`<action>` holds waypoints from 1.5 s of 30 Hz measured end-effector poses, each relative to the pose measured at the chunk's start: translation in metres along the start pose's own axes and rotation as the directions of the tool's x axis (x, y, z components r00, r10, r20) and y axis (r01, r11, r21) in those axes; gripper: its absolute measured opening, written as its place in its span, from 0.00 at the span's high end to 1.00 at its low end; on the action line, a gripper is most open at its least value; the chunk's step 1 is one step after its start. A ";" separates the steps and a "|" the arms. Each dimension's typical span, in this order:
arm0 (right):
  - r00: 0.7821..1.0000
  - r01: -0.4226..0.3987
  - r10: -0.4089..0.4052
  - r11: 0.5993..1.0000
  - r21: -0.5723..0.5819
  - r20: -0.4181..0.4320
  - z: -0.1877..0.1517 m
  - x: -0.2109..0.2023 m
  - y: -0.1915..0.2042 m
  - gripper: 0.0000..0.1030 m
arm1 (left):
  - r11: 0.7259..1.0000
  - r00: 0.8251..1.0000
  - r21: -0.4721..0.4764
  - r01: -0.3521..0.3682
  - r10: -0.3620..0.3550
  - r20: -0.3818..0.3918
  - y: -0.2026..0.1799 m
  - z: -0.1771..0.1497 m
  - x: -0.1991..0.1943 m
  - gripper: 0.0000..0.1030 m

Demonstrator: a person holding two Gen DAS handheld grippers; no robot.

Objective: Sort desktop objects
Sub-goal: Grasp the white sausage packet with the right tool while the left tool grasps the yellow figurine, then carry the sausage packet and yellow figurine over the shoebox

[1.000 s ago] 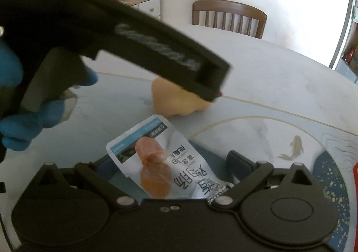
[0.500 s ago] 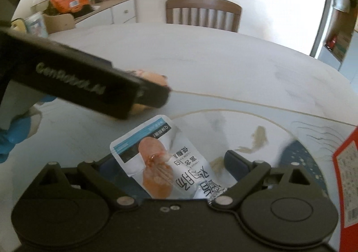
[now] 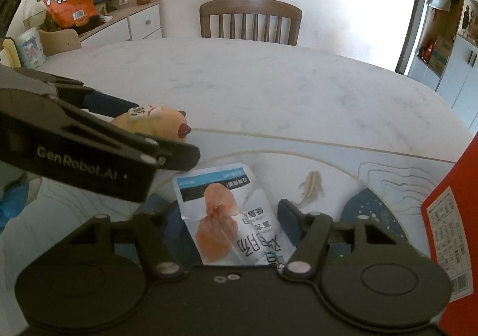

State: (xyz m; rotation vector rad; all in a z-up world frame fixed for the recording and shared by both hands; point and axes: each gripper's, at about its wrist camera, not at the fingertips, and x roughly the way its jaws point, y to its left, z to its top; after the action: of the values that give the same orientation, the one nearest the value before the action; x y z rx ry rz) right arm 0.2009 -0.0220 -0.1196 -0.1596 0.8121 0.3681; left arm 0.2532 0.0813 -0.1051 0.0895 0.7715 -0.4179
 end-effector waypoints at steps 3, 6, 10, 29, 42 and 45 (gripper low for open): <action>1.000 0.006 -0.006 1.000 0.001 0.001 0.001 0.001 0.001 0.37 | 1.000 1.000 0.008 -0.016 0.016 0.000 0.000 0.000 0.000 0.22; 1.000 0.018 -0.018 1.000 0.001 0.002 0.001 0.000 0.002 0.38 | 0.998 0.999 0.032 -0.048 0.049 -0.008 -0.001 0.000 0.002 0.30; 0.999 0.033 -0.033 0.999 -0.002 -0.001 0.000 -0.002 0.002 0.38 | 0.992 0.994 0.084 -0.092 0.096 -0.045 -0.005 -0.002 0.010 0.36; 0.997 0.073 -0.073 0.996 0.053 0.007 -0.006 -0.033 -0.012 0.40 | 0.993 0.995 0.083 -0.088 0.092 -0.047 -0.022 0.001 -0.012 0.53; 0.996 0.059 -0.063 0.996 0.065 0.058 0.000 -0.092 -0.019 0.39 | 0.995 0.995 0.053 -0.084 0.086 -0.042 -0.056 0.011 -0.064 0.53; 0.996 0.054 -0.059 0.996 0.068 0.068 0.001 -0.105 -0.021 0.39 | 0.996 0.996 0.042 -0.081 0.082 -0.043 -0.064 0.012 -0.075 0.53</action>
State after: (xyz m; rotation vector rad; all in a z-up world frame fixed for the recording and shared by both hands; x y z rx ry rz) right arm 0.1436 -0.0688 -0.0423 -0.1076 0.7477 0.2917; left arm 0.1880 0.0451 -0.0397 0.1679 0.8007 -0.3548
